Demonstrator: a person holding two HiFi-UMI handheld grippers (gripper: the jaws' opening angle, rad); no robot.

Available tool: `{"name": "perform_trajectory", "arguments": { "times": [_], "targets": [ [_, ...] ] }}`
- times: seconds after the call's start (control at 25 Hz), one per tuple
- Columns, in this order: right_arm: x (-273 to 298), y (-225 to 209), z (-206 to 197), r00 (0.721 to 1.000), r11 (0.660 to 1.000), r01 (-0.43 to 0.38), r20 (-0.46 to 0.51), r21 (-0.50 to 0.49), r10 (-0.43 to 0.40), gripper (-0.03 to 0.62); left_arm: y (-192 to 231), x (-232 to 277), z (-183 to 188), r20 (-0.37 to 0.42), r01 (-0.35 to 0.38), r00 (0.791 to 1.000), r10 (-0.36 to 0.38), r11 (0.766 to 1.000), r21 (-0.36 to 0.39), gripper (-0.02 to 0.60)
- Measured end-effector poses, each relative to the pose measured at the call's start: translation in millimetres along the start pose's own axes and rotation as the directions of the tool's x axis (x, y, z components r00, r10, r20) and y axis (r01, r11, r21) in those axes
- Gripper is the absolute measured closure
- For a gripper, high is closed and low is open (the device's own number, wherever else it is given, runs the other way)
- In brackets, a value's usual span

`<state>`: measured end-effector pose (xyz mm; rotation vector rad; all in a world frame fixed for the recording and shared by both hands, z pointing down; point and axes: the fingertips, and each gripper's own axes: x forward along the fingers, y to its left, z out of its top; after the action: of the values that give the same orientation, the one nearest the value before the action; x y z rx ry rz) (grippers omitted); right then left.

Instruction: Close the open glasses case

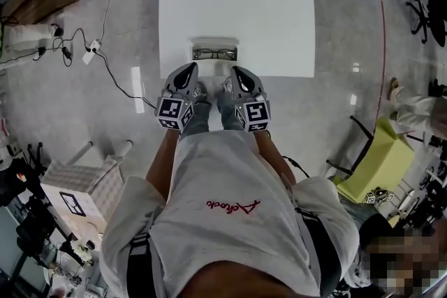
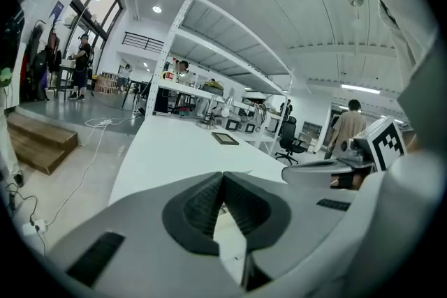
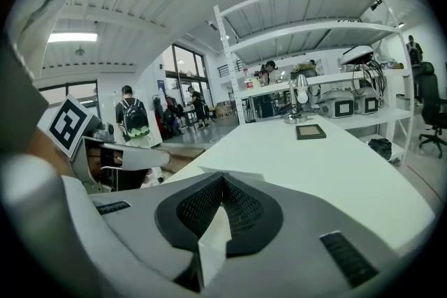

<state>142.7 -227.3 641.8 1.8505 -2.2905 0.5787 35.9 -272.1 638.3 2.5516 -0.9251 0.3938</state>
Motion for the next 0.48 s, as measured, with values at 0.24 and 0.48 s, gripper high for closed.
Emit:
{"name": "perform_trajectory", "arguments": {
  "times": [0.24,0.48],
  "targets": [
    [2,3,-12,1.000,1.000,-0.006,-0.024,0.004,0.007,0.574,2,0,-5,-0.010,0.007,1.000,-0.007,1.000,-0.012,0.572],
    [23,-1,-7,1.000,0.999,-0.020,-0.019,-0.032,0.020,0.573,-1,-1,-10,-0.012,0.002,1.000,-0.002,1.000,-0.027,0.572]
  ]
}}
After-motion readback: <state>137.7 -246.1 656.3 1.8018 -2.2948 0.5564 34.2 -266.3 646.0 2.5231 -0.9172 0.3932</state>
